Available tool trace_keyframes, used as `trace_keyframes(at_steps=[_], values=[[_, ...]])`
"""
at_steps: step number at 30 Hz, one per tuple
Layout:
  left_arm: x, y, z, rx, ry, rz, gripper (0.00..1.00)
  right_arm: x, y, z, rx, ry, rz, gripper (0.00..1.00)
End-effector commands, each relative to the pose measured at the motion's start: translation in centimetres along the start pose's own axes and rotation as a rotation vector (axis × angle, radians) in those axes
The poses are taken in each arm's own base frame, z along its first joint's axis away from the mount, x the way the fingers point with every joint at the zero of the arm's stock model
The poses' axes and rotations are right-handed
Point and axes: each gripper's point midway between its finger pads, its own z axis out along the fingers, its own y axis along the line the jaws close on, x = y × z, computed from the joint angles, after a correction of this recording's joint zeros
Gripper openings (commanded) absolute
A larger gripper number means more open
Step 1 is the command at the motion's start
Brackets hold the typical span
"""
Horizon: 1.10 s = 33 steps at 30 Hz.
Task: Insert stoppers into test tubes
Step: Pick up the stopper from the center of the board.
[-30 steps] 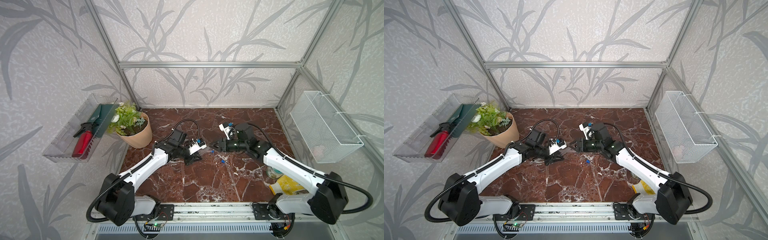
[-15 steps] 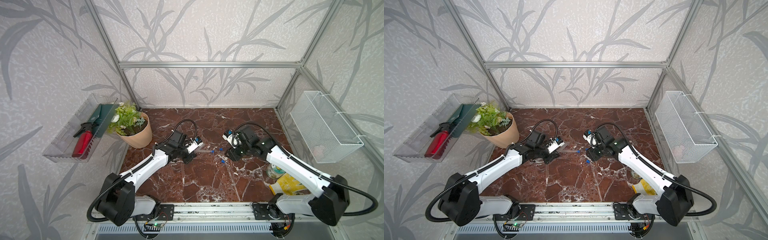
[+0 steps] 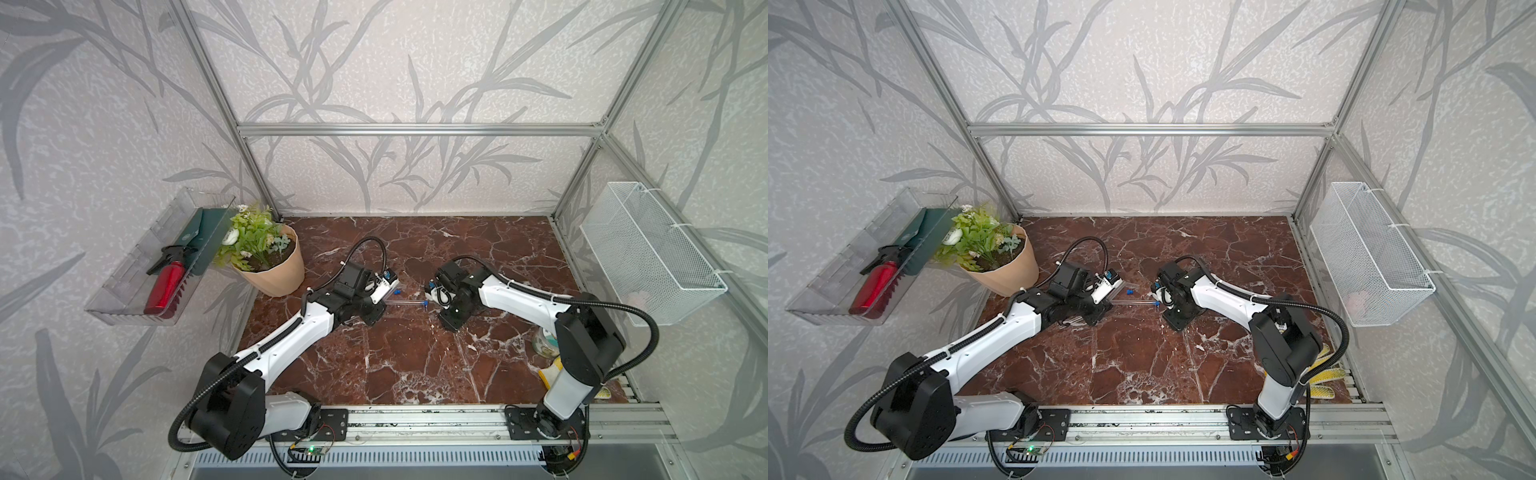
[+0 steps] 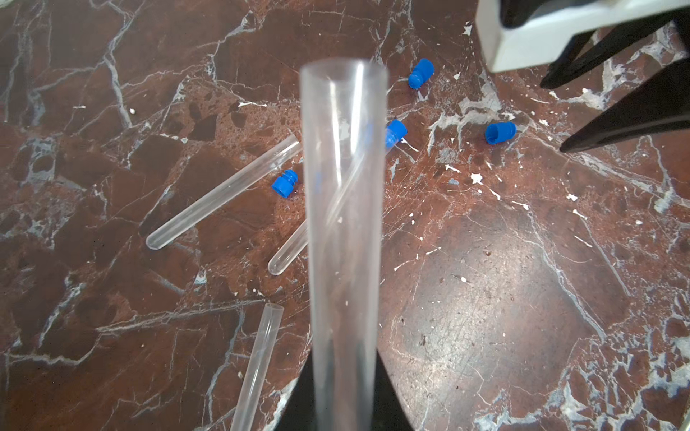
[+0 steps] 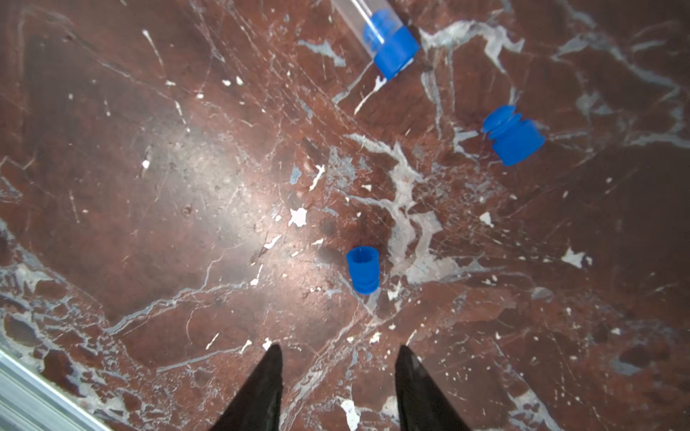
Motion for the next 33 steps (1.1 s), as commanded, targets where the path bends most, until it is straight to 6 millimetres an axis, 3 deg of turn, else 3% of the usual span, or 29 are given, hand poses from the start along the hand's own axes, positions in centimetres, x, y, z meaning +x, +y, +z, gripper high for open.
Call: trace_keyframes(at_steps=[1,14,27,33], values=[[0.2,0.2,-0.4,-0.021,-0.008,-0.013,0.0,-1.3,-0.5,0.5,0.021,-0.002,0.017,0.48],[0.4,0.2,-0.5,-0.031,-0.012,-0.002,0.0,-1.3,-1.7,3.1,0.075,0.081,0.035,0.38],[0.6,0.3,-0.6,-0.04,-0.003,0.015,0.0,-0.8,-1.8,4.2,0.084,0.121,0.052,0.24],[0.6,0.5,-0.7,-0.051,-0.005,0.017,0.0,-1.0,-1.8,3.5,0.091,0.107,0.085,0.19]])
